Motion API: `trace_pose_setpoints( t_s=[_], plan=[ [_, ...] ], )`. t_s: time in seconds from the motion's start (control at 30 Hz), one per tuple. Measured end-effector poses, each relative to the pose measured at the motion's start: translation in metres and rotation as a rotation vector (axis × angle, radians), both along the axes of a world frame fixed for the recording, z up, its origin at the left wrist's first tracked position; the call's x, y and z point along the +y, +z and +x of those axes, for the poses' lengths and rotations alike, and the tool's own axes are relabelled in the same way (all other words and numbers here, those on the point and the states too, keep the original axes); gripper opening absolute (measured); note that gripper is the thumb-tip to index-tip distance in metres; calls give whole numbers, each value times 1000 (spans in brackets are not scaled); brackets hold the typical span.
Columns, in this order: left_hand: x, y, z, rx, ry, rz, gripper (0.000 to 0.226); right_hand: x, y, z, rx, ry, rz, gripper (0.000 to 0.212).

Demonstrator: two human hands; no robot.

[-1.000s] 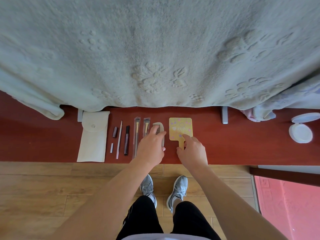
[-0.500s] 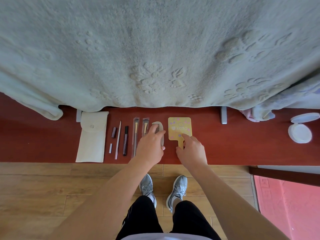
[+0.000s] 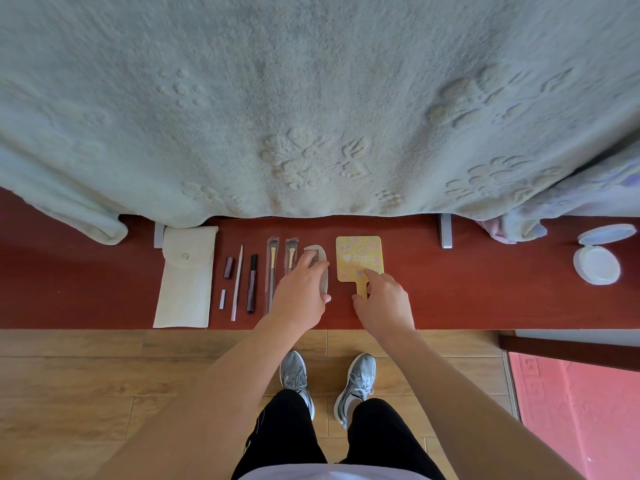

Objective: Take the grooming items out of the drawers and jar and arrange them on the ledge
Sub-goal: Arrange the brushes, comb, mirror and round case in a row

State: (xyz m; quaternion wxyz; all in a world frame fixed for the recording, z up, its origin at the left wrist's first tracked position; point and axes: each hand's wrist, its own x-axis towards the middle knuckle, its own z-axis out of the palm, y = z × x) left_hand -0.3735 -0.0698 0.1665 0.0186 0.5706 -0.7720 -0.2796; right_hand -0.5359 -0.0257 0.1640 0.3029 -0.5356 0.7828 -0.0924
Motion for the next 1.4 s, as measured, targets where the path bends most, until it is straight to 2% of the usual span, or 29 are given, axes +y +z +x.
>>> trace_pose_setpoints(
  t_s=[0.13, 0.43, 0.67, 0.83, 1.03, 1.17, 1.27, 1.4],
  plan=[
    [0, -2, 3, 14, -8, 4, 66, 1, -1, 1, 6, -16, -13, 55],
    [1, 8, 8, 68, -7, 42, 82, 2, 8, -3, -1, -1, 19, 58],
    [4, 34, 16, 98, -11, -22, 73, 12, 37, -10, 12, 5, 41, 60],
    [-1, 54, 25, 37, -39, -29, 72, 15, 64, -14, 80, 40, 30, 62],
    [-7, 74, 37, 26, -73, -70, 69, 15, 94, -15, 174, 68, -28, 56],
    [-9, 82, 40, -9, -131, -91, 66, 20, 104, -13, 231, 105, -16, 64],
    [-12, 88, 36, -61, -186, -96, 62, 25, 111, -13, 290, 132, -19, 61],
    [-13, 99, 28, -85, -209, -104, 57, 32, 118, -16, 279, 108, -28, 57]
  ],
)
